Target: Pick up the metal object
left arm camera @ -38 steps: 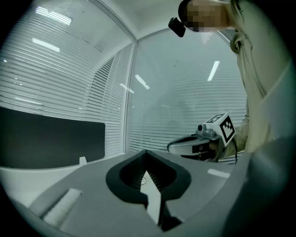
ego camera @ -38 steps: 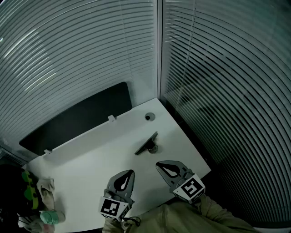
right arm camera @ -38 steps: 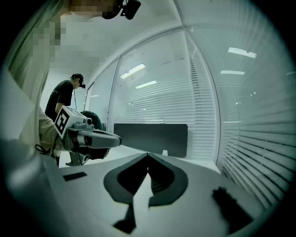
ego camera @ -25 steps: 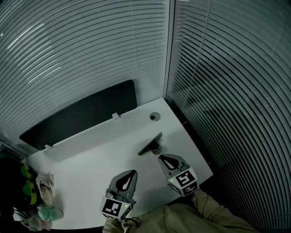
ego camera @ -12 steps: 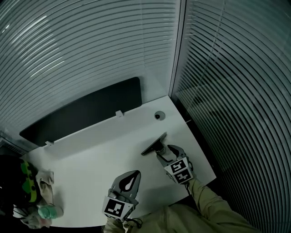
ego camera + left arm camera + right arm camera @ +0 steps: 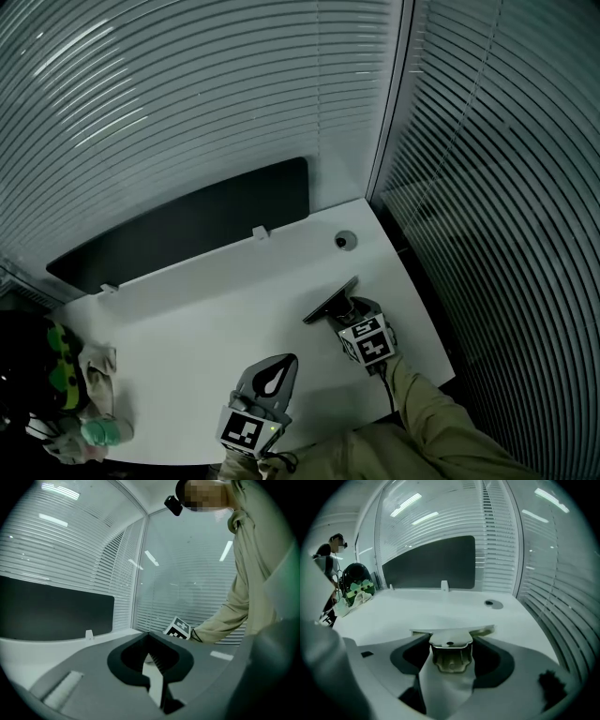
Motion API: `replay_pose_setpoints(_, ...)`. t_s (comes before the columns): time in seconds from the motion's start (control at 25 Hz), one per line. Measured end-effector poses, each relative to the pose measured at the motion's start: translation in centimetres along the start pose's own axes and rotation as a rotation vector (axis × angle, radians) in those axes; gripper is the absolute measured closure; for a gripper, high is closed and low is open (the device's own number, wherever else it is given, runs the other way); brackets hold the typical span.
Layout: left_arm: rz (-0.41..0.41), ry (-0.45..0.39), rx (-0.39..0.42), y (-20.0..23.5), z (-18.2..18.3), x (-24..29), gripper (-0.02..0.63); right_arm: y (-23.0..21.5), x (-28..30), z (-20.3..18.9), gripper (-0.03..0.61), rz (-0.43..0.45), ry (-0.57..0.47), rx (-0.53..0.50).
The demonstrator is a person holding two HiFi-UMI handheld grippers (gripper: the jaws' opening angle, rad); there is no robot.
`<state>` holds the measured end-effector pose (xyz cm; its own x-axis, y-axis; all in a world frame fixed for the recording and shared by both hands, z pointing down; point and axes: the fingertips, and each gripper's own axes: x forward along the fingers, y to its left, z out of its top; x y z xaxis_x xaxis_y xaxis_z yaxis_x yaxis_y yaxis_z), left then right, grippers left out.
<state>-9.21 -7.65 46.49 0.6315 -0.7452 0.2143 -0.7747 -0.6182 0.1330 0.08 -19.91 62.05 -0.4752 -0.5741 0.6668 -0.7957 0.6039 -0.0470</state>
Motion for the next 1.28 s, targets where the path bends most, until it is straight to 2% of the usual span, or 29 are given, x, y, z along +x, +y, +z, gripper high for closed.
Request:
replay_pose_setpoints(0.32,0.013,0.007,-0.016,0.8,0.0,-0.3,0.607,0.1,0.4,0.7,0.298,-0.006,-0.009,-0.02)
replay_pose_setpoints(0.6,0.019,0.002,-0.006,0.6,0.1,-0.4,0.607,1.0,-0.5,0.7,0.299,0.032,-0.028,-0.058)
replay_pose_setpoints(0.84,0.007,-0.025,0.036,0.2,0.0,-0.2,0.607,1.6,-2.9,2.2,0.299,0.046,-0.122,-0.057)
replay_pose_setpoints(0.96,0.004,-0.02,0.019,-0.6,0.7,-0.5,0.607,2.2,-5.5,3.4,0.299,0.051,-0.202,-0.057)
replay_pose_setpoints(1.12,-0.02,-0.058,0.091,-1.3,0.9,-0.2,0.607,2.8,-9.2,5.0,0.299,0.068,-0.328,-0.052)
replay_pose_setpoints(1.28,-0.034,-0.061,0.102,-2.5,1.5,-0.1,0.607,3.4,-13.3,6.0,0.299,0.076,-0.423,-0.034)
